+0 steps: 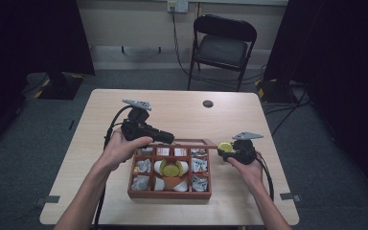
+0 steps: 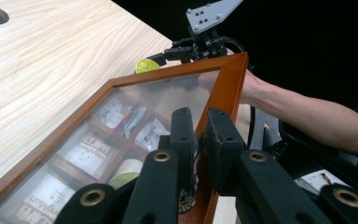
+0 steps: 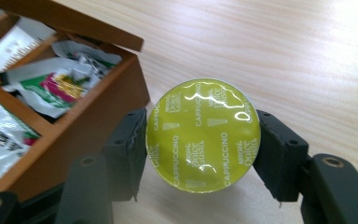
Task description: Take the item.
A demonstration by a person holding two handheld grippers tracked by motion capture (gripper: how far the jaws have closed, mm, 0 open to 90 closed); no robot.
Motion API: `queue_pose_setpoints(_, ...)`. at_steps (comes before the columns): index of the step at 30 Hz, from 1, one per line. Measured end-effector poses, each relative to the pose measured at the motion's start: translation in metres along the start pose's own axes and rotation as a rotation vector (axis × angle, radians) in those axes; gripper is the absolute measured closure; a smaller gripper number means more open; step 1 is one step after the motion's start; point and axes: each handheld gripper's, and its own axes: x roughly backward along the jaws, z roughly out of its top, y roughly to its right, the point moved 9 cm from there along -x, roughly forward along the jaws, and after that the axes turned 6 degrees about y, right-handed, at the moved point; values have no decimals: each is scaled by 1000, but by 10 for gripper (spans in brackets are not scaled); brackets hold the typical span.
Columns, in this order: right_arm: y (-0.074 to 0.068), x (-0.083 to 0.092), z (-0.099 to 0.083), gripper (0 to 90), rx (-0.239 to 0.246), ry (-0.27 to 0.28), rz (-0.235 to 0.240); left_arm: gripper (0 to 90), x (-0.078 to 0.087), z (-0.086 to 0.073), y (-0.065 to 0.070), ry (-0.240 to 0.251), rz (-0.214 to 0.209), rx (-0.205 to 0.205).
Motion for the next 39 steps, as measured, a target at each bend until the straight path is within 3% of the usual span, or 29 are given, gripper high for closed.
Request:
queue_pose_setpoints(5,5,-6,-9,401,6,-37,-6,817,0,0,0,0,1,-4)
queue_pose_setpoints(19,5,-13,-15,393,7,-57,-12,817,0,0,1,-4,3,-7)
queue_pose_setpoints(23,6,-14,-15,271,3,-57,-24,817,0,-1,1,-6,2,-8)
queue_pose_setpoints(30,9,-6,-11,170,-12,-35,-32,817,0,0,1,-4,0,-4)
queue_pose_setpoints(39,13,19,-18,167,-4,-40,-40,817,0,-1,1,-10,4,-9)
